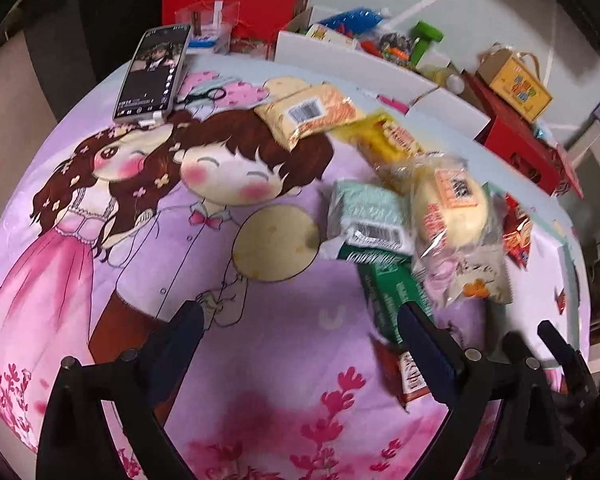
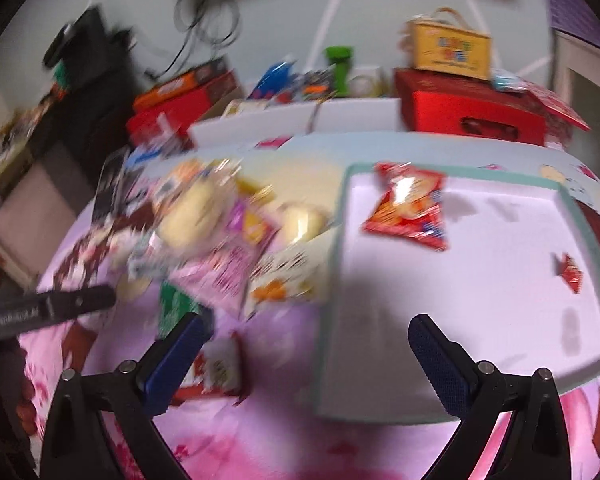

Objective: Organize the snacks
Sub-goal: 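Grasp the brown-and-white milk biscuit pack with the right gripper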

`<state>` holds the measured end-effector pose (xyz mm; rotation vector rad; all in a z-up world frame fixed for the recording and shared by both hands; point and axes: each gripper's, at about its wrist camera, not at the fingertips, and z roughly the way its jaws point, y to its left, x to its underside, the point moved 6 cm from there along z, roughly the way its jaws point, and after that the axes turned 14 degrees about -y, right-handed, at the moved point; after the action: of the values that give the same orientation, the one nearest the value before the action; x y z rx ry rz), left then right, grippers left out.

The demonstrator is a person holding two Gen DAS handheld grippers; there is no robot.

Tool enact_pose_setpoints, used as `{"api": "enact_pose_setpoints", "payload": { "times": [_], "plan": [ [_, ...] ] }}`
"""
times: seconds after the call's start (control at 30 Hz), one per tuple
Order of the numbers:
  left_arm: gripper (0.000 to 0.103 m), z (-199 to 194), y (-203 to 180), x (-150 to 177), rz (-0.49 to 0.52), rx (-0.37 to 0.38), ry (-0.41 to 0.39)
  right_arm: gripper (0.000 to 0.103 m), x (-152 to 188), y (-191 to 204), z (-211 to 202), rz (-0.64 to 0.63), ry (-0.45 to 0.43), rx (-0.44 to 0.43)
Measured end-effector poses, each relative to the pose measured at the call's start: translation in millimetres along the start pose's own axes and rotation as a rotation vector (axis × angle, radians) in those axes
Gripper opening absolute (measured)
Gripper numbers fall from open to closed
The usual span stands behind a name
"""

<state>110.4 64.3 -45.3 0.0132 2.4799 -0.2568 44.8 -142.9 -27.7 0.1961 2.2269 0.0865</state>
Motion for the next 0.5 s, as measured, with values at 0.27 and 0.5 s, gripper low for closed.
{"api": "enact_pose_setpoints", "payload": {
  "times": [0.27, 0.5],
  "plan": [
    [0.097, 3, 2, -1, 0.006, -0.025, 0.020, 0.103, 28, 38, 12, -0.092, 0.054, -0.078],
    [0.097, 9, 7, 1, 0.025, -0.079, 0.049, 0.103, 28, 42, 12, -0.124, 0.038, -0.056]
  ]
}}
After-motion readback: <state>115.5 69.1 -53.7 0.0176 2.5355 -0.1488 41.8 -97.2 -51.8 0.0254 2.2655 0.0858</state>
